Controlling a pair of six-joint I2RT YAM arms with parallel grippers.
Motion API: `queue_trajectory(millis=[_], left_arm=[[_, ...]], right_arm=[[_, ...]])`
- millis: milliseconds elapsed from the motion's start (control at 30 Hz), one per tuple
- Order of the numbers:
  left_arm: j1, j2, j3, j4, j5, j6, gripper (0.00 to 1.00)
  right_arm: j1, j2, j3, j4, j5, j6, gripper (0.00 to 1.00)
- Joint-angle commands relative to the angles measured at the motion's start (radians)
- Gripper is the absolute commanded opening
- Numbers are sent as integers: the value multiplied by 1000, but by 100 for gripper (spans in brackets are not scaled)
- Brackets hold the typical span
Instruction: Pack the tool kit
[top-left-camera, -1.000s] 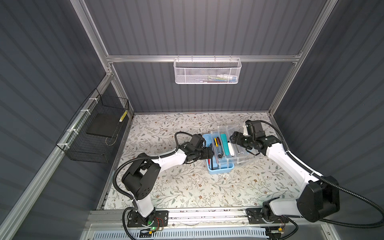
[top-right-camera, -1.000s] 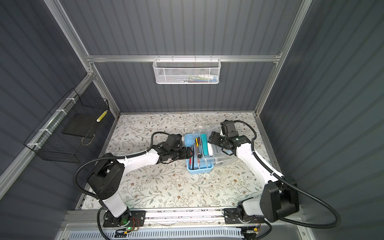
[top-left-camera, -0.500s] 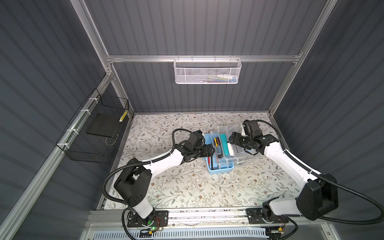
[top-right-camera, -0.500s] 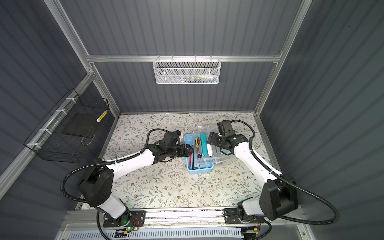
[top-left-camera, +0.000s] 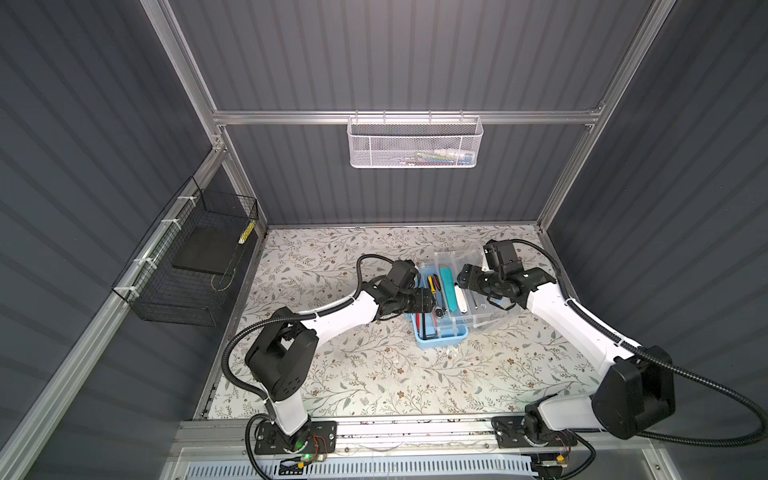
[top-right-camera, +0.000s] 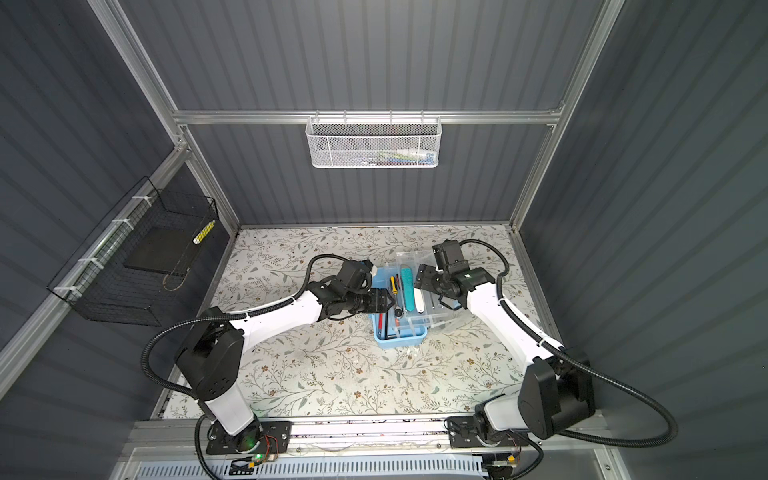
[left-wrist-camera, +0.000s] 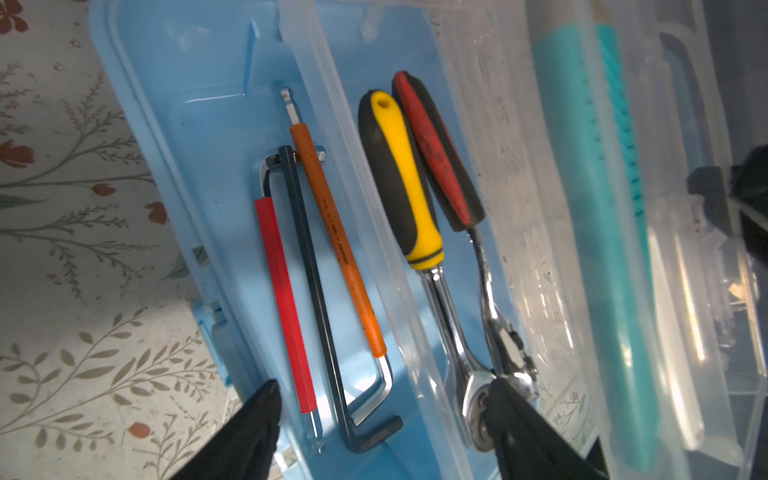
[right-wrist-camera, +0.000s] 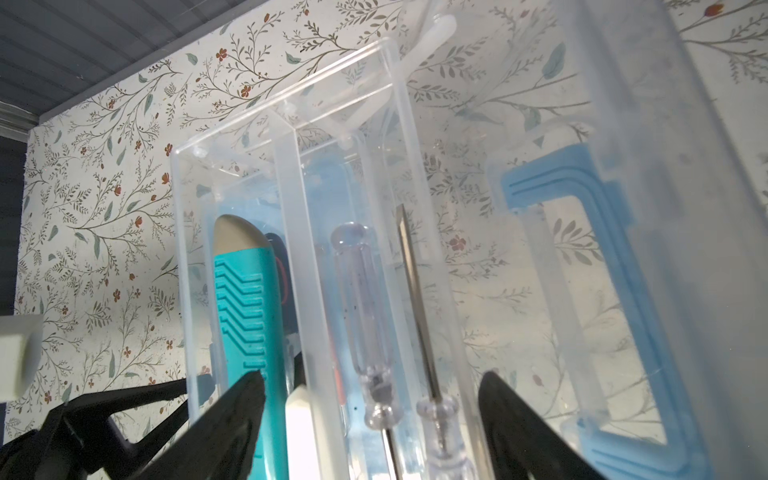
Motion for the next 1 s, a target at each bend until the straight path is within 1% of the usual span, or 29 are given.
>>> queue_trajectory(millis=[0,100,300,467,600,667,767,867,967], left_arm=[[-5,21,37,-61,-6,24,71],[-5,20,30,-60,-13,21,63],[-5,22,26,-65,-27,22,61],[-5,27,25,-69,-26,24,61],[-5,27,16,-59,-26,16,60],[-5,26,5,-43,-22,7,56],[-5,22,-12,-26,-18,-2,52],[-5,21,-25,-16,-23,-5,49],[-5,27,-29,-13,-27,-7,49]], right_arm=[[21,-2,34,-4,-46,6,82],[23,-1,49,-10,-53,2,82],[25,4,84,-18,-66,-11,82],[24,-12,136,-48,-64,-39,86],[24,-42,195,-81,-21,-76,89],[21,-59,207,-93,14,-95,91],[-3,-87,200,-113,63,-119,96],[-57,-123,162,-117,43,-126,97],[-111,-159,123,-125,37,-140,97]])
